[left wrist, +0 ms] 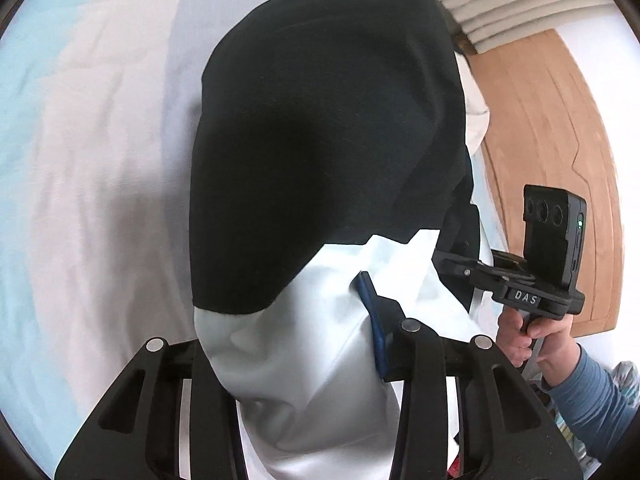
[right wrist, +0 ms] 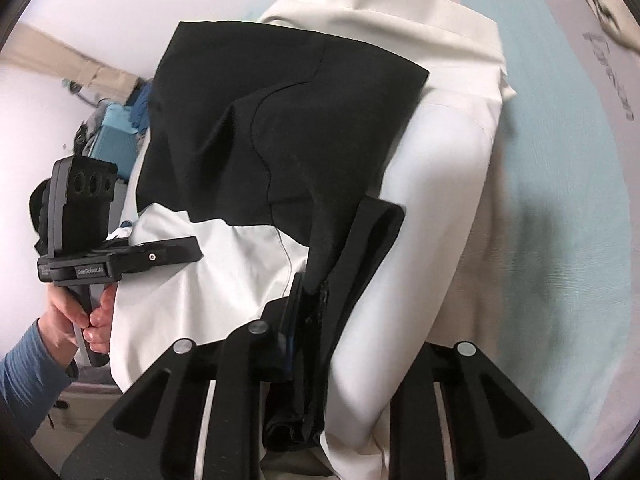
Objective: Fold large clothes
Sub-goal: 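Lift the folded jacket bundle with both tools and carry it up the bed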
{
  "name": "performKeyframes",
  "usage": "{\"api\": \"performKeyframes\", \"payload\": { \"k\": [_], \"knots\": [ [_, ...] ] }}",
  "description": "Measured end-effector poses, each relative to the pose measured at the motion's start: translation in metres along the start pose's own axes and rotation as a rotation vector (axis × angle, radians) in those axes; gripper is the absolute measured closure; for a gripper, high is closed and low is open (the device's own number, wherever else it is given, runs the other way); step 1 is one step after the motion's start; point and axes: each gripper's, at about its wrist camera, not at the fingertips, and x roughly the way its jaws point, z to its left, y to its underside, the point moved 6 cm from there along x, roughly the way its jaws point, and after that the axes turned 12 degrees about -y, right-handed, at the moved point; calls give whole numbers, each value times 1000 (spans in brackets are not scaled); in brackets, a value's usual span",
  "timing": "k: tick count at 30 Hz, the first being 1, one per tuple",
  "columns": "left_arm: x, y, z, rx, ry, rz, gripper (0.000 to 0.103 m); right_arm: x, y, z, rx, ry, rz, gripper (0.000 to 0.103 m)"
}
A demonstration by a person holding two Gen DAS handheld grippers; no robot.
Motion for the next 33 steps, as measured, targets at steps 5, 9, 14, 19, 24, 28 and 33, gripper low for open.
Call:
{"api": "performKeyframes", "payload": {
  "k": [5,9,14,19,24,28,33],
  "knots": [
    [-69,21,20,-15,-9,-71,65,-7,-9,69,-69,8,-10,83],
    [-142,45,55,-24,-33,-127,65,7,-12,157,-120,2,-20,83],
    [-253,87,147,-63,-101,-202,64,69,-19,292,-222,-39,-22,83],
    [-369,151,274,-134,-220,-241,65,176,-15,443,-308,-133,20,84],
    [-454,224,393,-240,-325,-274,64,296,-1,572,-368,-229,91,84],
    [-495,281,477,-323,-392,-283,64,390,11,641,-383,-262,155,84],
    [-490,339,583,-417,-428,-263,64,477,39,653,-360,-227,234,84]
  ]
}}
